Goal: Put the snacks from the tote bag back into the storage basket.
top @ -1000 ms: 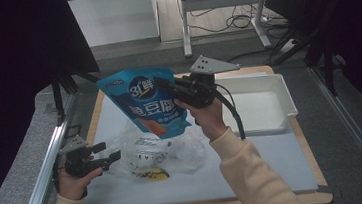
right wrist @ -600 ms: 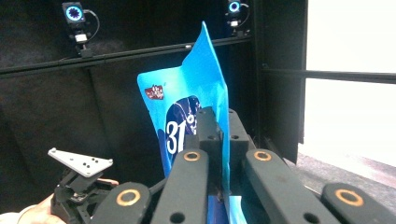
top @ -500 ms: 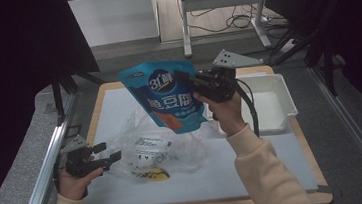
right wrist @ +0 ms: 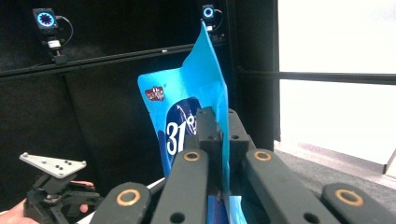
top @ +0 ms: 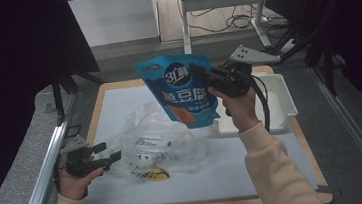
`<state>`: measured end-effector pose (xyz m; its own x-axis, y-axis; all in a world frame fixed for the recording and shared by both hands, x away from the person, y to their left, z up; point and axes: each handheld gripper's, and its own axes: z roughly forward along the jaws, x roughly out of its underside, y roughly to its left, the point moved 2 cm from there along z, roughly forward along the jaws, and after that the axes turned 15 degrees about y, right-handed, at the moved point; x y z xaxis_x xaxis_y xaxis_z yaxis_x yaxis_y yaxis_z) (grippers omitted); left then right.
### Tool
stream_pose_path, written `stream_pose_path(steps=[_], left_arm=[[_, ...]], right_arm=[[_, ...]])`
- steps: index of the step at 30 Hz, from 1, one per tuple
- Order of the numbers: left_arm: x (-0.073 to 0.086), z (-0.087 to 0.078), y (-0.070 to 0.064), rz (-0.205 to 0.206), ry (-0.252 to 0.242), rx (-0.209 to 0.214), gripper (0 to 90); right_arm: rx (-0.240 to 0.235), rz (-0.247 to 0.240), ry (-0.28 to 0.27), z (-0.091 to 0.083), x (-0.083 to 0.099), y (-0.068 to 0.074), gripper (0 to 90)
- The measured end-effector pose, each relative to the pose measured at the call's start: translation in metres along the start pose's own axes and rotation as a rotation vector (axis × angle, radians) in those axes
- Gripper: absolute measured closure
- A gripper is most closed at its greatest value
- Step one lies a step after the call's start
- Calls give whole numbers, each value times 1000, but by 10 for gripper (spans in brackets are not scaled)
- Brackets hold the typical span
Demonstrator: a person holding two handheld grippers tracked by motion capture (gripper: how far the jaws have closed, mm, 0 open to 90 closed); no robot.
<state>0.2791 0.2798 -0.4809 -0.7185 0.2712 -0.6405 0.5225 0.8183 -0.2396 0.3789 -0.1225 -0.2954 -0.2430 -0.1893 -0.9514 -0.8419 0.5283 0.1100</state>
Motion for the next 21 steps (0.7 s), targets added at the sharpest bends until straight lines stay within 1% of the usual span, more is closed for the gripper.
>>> stream_pose_path(steps=[11,17,21], left_arm=[[1,2,0,0,5,0,230],[1,4,0,2,10,0,230],[1,5,0,3,14,-1,230]], right_arm=[[46,11,-16,-14,-3,-16,884],[67,11,-7,-20,-3,-25,885],[77,15,-11,-23,-3,-31,885]])
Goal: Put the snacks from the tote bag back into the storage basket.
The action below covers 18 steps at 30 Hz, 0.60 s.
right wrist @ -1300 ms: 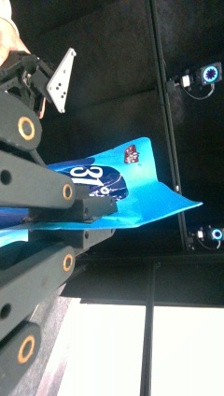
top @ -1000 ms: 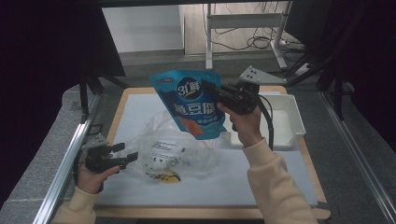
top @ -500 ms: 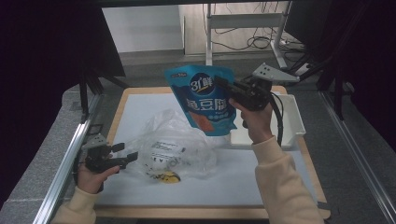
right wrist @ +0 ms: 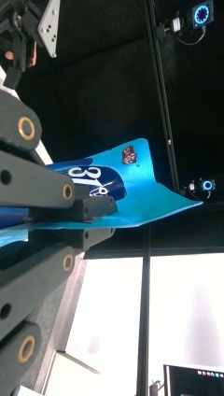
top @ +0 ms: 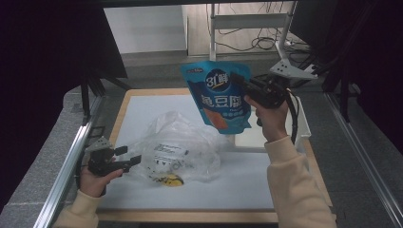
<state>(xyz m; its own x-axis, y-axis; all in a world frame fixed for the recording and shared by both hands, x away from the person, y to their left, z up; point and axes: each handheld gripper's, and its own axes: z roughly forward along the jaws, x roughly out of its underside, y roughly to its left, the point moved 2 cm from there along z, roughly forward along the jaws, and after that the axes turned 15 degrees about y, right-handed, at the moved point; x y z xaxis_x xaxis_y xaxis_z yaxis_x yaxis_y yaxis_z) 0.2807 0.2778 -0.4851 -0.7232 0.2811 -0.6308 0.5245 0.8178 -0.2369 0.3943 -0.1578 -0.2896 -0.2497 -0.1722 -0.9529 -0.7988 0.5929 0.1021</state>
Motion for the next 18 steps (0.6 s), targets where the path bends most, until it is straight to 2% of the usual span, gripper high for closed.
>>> stream_pose_path(steps=[18], left_arm=[[1,1,1,-3,5,0,230]], right_arm=[[56,27,-14,-18,2,-27,885]])
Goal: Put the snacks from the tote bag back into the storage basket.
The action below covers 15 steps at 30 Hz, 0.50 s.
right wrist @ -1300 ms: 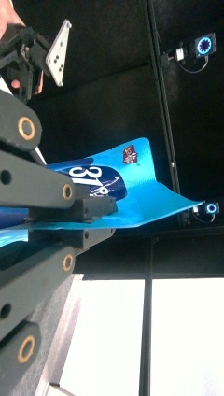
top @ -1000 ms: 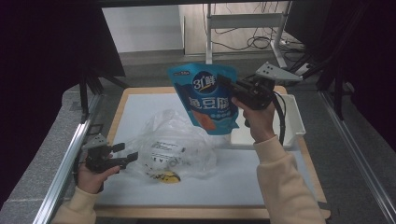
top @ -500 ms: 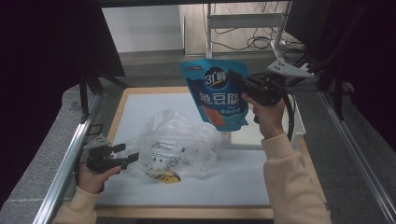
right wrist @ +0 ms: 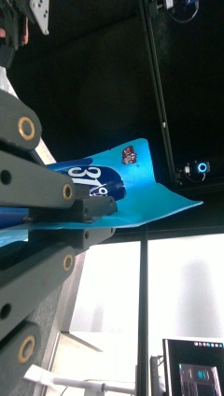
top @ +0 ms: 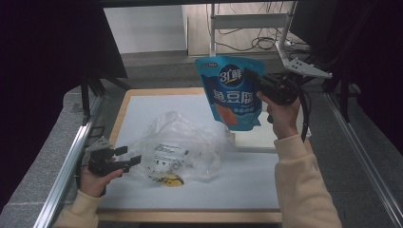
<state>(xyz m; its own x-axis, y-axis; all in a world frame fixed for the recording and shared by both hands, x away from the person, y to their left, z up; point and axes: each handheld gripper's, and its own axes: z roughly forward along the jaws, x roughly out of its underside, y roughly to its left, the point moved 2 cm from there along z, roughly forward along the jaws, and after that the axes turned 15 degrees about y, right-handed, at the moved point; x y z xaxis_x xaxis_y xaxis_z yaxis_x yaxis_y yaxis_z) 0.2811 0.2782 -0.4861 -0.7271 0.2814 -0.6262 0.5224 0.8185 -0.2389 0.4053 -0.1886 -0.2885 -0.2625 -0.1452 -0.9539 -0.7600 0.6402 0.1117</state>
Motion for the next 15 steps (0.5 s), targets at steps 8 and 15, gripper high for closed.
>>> stream_pose_path(steps=[8,15], left_arm=[[0,1,-1,2,4,0,230],[0,2,0,-2,7,-1,230]], right_arm=[[34,3,-2,-8,0,-11,885],[54,13,9,-11,3,-21,885]])
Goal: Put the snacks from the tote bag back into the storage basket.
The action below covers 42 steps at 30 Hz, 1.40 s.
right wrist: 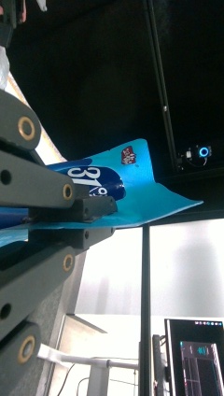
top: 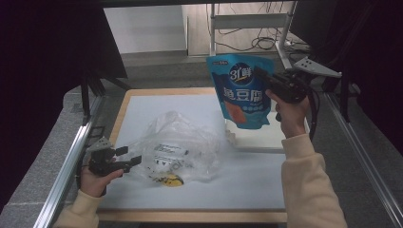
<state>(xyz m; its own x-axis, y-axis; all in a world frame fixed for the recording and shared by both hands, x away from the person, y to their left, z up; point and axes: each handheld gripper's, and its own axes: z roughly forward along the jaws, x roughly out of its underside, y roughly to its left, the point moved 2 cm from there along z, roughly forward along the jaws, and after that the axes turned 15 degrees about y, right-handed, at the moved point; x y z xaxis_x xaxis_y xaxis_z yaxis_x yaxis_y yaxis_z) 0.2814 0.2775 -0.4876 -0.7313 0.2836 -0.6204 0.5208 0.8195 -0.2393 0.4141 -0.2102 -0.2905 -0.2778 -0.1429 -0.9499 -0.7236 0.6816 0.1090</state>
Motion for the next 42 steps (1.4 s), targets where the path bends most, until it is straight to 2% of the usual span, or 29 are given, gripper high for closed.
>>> stream_pose_path(steps=[25,34,42], left_arm=[[0,1,0,3,6,6,230],[0,2,1,2,9,11,230],[1,2,3,-6,9,11,230]], right_arm=[[59,27,8,-1,4,-27,884],[74,26,42,17,15,-44,884],[72,59,57,35,31,-62,884]])
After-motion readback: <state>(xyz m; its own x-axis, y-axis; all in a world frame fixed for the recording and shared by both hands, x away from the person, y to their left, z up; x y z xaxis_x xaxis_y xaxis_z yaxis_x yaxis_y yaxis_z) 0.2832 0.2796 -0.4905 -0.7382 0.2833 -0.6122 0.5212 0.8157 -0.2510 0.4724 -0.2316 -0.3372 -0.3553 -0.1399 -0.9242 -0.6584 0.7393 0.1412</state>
